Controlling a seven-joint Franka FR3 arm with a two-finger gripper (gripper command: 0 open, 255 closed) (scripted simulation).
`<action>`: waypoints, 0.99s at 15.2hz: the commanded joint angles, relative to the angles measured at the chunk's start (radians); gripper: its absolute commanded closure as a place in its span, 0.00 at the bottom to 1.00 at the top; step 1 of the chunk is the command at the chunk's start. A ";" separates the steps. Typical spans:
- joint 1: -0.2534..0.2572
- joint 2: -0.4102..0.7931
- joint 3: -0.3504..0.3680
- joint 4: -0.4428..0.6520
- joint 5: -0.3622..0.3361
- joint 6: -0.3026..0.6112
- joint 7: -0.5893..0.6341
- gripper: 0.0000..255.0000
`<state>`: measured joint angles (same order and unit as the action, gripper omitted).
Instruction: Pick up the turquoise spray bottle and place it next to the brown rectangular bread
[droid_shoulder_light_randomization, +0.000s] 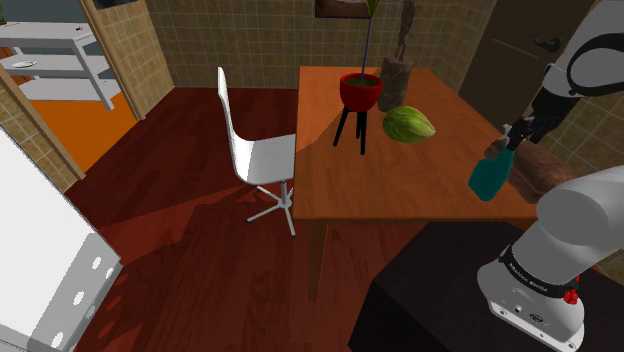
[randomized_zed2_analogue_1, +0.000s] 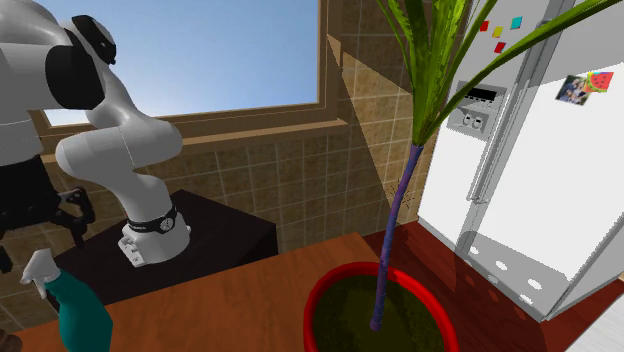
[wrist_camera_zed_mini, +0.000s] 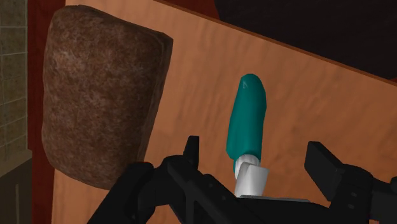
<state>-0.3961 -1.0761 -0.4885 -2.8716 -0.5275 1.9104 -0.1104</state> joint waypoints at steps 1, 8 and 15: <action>0.000 0.000 0.000 0.000 0.000 0.000 0.000 0.00; 0.025 -0.032 0.069 0.105 0.067 -0.136 -0.008 0.00; 0.025 -0.031 0.069 0.105 0.068 -0.136 -0.008 0.00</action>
